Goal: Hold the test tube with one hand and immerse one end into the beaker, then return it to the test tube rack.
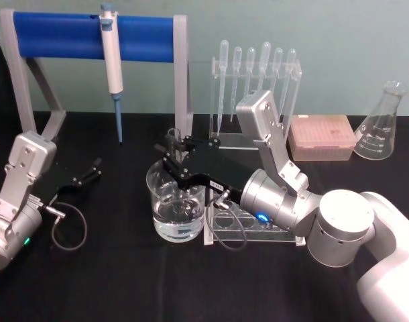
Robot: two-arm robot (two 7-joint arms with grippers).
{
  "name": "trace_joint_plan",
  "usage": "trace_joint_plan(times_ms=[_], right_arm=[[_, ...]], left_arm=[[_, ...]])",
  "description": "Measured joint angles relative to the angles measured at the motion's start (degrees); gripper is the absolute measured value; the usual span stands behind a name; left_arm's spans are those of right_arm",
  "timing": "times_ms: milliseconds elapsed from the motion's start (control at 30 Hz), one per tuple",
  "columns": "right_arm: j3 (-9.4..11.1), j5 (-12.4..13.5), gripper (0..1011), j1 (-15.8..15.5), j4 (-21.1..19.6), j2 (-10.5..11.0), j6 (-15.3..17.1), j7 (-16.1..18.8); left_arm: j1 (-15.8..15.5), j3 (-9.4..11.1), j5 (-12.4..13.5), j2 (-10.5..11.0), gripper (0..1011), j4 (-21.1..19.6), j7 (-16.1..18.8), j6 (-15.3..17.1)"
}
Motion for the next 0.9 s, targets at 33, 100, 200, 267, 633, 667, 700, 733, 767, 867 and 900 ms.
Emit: trace_joint_plan(times_ms=[33, 100, 200, 267, 633, 667, 700, 733, 767, 867, 900], right_arm=[[0.0, 0.0, 226, 0.0, 0.0, 0.0, 0.0, 0.0], [0.0, 0.0, 226, 0.0, 0.0, 0.0, 0.0, 0.0], [0.0, 0.0, 226, 0.0, 0.0, 0.0, 0.0, 0.0], [0.0, 0.0, 226, 0.0, 0.0, 0.0, 0.0, 0.0], [0.8, 0.0, 226, -0.3, -3.4, 0.8, 1.5, -0.1], [0.9, 0.0, 226, -0.3, -3.9, 0.9, 1.8, -0.1], [1.0, 0.0, 226, -0.2, -4.4, 1.0, 2.0, -0.1], [1.1, 0.1, 226, 0.0, -4.9, 1.1, 2.3, -0.1], [1.2, 0.1, 226, 0.2, -5.5, 1.2, 2.6, -0.1], [1.8, 1.1, 226, 1.1, -8.1, 1.8, 4.0, 0.2], [1.9, 1.3, 226, 1.3, -8.6, 1.9, 4.3, 0.4]], left_arm=[[0.0, 0.0, 0.0, 0.0, 1000, 0.0, 0.0, 0.0], [0.0, 0.0, 0.0, 0.0, 1000, 0.0, 0.0, 0.0], [0.0, 0.0, 0.0, 0.0, 1000, 0.0, 0.0, 0.0], [0.0, 0.0, 0.0, 0.0, 1000, 0.0, 0.0, 0.0], [0.0, 0.0, 0.0, 0.0, 1000, 0.0, 0.0, 0.0], [0.0, 0.0, 0.0, 0.0, 1000, 0.0, 0.0, 0.0], [0.0, 0.0, 0.0, 0.0, 1000, 0.0, 0.0, 0.0], [0.0, 0.0, 0.0, 0.0, 1000, 0.0, 0.0, 0.0], [0.0, 0.0, 0.0, 0.0, 1000, 0.0, 0.0, 0.0], [0.0, 0.0, 0.0, 0.0, 1000, 0.0, 0.0, 0.0], [0.0, 0.0, 0.0, 0.0, 1000, 0.0, 0.0, 0.0]])
